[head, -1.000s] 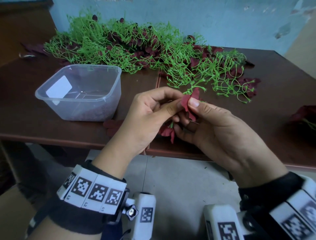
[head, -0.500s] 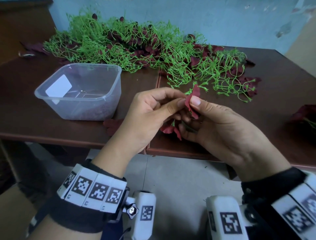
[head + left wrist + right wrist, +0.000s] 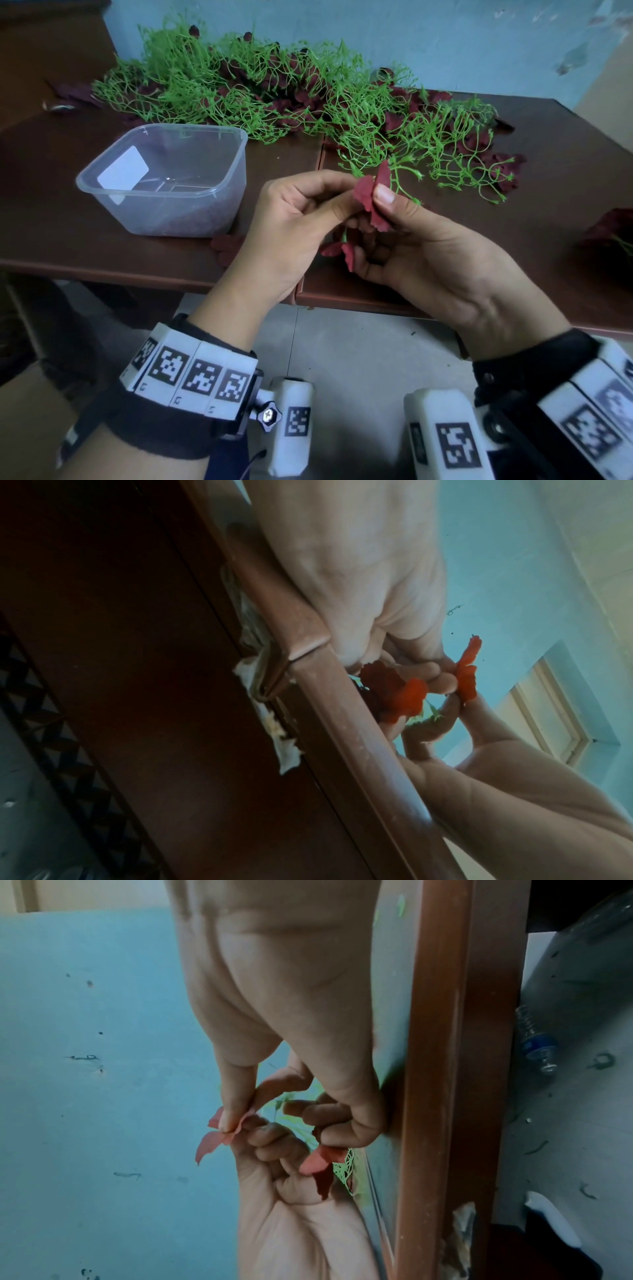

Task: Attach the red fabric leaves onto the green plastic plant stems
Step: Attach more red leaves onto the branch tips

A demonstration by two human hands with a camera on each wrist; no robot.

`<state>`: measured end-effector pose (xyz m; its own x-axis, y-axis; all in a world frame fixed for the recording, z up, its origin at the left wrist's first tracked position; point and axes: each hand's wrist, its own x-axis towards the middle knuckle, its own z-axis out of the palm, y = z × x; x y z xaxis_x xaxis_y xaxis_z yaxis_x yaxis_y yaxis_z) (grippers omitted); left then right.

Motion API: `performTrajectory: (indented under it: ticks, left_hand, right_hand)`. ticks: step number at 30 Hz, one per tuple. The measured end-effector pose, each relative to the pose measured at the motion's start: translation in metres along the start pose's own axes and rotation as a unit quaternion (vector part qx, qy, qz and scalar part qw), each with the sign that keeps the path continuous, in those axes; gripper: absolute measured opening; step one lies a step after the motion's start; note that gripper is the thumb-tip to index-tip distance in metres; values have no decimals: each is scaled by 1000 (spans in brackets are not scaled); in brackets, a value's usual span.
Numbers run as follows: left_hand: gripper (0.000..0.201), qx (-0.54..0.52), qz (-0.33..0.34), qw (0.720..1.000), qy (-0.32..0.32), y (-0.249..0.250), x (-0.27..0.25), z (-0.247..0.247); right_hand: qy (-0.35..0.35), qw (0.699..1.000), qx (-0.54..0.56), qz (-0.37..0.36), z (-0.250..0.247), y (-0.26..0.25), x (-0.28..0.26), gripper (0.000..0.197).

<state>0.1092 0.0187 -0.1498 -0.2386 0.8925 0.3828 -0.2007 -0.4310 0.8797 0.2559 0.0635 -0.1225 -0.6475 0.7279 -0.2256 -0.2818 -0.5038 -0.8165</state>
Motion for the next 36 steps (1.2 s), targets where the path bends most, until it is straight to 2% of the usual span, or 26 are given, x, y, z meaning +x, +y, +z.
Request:
performTrajectory:
  ticks: [3,7,8,10,13,16,19,21,25,29,33,36]
  left_hand:
    - [14,15,-7,1000,-6,-2,0,-2]
    - [13,15,2,1000,-8,-4,2,0]
    - [18,20,9,1000,-3,-5,2,-1]
    - [22,45,23,999,4,-5,2,2]
    - [16,109,29,994,-11,-3,-1,8]
    - [18,150,25,988,-27,-3,-1,8]
    - [13,156,24,987,-13,-3,-1,6]
    - [11,144,23,989,-7,-3,-2,5]
    - [12,101,15,995,-5,-6,-2,4]
    - [11,-17,-34,999,27,-2,0,6]
    - [24,-78,-98,989,76,5,3,4]
    - [31,-143,-157,971,109,9,6,3]
  right_hand:
    - [-5,1000,-19,1,-2,-3,-2,29]
    - [13,998,-52,-20,-5,-3,0,62]
    - [16,998,-56,-23,-6,-3,0,61]
    - [15,998,-54,-25,-8,-4,-1,41]
    - [0,999,-35,-26,-5,-5,-4,19]
    - [-7,998,-46,-45,-3,-5,-2,18]
    - [5,997,-47,-53,-4,-5,1,22]
    - [5,997,-57,-57,-5,-5,2,22]
    - [12,995,-65,-69,-4,-5,0,11]
    - [47,990,-86,-101,-3,-4,3,22]
    - [100,953,-217,-185,-2,2,7,22]
    - [111,935,-260,-216,-1,5,6,15]
